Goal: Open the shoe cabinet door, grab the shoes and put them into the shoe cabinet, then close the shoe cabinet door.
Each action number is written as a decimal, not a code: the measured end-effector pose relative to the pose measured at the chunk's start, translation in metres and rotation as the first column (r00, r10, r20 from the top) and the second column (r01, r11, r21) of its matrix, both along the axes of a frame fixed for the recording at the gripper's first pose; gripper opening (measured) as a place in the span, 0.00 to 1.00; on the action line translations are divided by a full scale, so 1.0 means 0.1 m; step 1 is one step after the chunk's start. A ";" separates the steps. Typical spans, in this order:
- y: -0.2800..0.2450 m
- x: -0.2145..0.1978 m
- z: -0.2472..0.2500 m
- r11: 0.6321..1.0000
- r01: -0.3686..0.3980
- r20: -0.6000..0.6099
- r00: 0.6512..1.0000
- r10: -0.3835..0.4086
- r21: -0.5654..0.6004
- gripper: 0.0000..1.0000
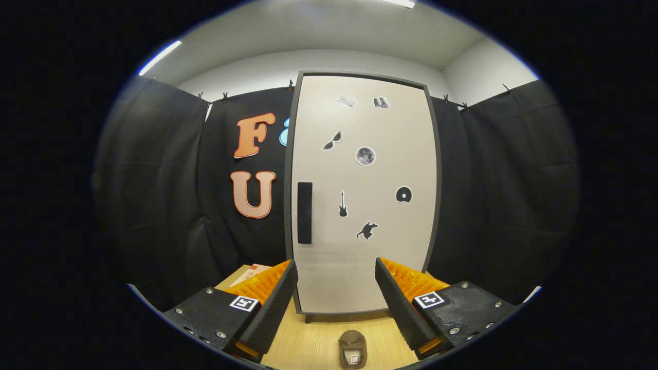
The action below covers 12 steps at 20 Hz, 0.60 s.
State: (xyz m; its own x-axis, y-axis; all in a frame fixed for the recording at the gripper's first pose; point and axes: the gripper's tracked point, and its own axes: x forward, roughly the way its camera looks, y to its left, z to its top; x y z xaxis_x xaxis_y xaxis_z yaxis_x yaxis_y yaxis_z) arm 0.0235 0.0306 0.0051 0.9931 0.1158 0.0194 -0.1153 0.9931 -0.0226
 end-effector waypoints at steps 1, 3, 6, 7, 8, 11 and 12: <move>0.10 0.10 0.00 1.000 -0.011 -0.002 1.000 0.011 -0.001 0.95; 0.26 0.29 -0.02 1.000 -0.025 -0.005 1.000 0.025 0.006 0.95; 0.46 0.59 -0.09 0.999 -0.037 -0.015 0.999 0.037 0.006 0.95; 0.51 0.69 -0.09 0.999 -0.034 -0.013 0.999 0.034 0.000 0.95; 0.55 0.79 -0.12 0.999 -0.033 -0.014 0.999 0.032 -0.006 0.95; 0.69 1.07 -0.17 0.999 -0.034 -0.023 0.999 0.033 -0.008 0.95; 0.73 1.15 -0.18 0.999 -0.033 -0.027 0.999 0.033 -0.004 0.95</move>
State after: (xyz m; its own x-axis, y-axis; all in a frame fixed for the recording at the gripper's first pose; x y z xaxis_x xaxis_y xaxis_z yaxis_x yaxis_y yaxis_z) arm 0.1387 0.1031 -0.0131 0.9888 0.1488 -0.0077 -0.1489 0.9886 -0.0231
